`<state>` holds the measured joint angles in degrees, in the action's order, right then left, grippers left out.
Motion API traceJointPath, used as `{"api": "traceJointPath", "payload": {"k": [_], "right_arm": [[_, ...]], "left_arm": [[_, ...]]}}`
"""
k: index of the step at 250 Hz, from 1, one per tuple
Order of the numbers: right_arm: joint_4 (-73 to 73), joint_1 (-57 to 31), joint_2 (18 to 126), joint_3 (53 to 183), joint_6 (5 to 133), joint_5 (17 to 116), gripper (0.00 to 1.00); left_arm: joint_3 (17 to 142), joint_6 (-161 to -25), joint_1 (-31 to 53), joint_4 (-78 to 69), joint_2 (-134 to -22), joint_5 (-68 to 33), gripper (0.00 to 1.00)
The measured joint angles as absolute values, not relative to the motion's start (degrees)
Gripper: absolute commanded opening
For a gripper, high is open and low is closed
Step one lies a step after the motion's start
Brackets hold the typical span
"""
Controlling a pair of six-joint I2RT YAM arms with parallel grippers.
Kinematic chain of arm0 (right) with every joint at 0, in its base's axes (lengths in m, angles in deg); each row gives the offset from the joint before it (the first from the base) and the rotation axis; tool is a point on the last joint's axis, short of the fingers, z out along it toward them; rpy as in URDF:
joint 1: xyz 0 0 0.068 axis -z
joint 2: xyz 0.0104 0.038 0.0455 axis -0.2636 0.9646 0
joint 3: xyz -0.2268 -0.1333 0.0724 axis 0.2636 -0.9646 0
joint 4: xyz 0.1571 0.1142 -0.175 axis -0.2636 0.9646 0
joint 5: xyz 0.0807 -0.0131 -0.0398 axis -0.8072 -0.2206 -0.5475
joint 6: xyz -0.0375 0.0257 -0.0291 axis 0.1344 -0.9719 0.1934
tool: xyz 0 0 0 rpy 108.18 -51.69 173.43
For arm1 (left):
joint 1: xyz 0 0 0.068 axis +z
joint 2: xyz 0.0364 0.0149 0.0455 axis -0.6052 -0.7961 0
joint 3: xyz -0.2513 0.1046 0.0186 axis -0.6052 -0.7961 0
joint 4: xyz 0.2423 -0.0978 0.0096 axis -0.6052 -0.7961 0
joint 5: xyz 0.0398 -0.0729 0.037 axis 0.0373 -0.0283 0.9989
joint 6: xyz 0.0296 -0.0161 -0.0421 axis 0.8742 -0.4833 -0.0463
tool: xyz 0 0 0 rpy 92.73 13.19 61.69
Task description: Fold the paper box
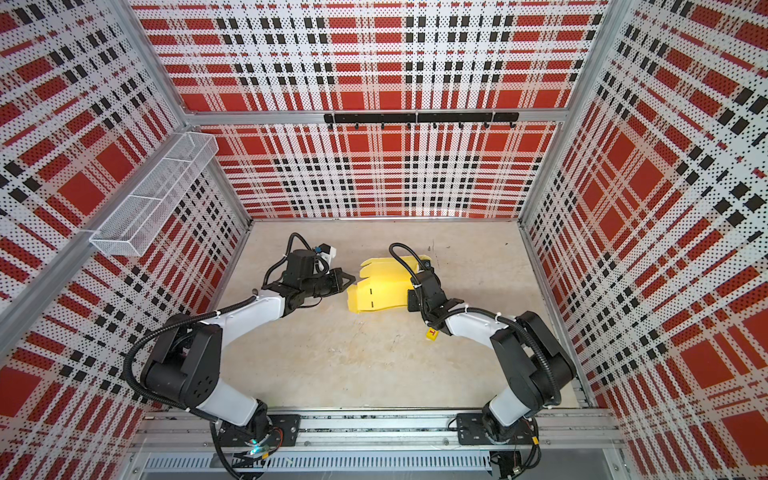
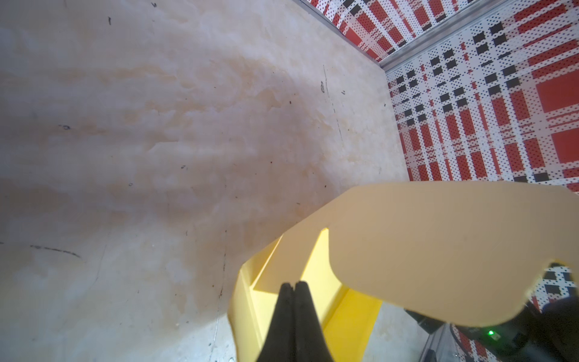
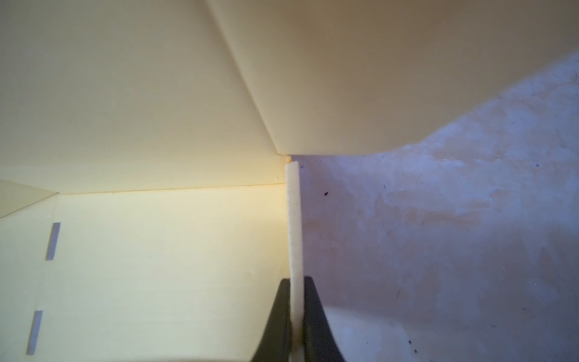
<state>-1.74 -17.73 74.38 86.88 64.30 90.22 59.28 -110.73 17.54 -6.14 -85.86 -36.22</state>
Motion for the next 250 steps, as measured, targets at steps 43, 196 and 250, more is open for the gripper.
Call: {"api": "traceJointPath", "payload": {"k": [43,196,250], "right_arm": [[-1.6,-17.8,74.4,86.9,64.3,90.3,0.08],[-0.5,-19.8,74.4,87.9,63.8,93.9,0.08],[-0.1,-20.8,74.4,88.2,63.9,94.7,0.08]], "left_arm": [[60.6,-109.3,17.5,-8.1,-85.8,-35.8,0.0],[62.4,-105.5,15.0,-16.2,-85.9,-27.1,0.0],[62.4,-104.4,15.0,-16.2,-86.0,-25.4,0.0]]}}
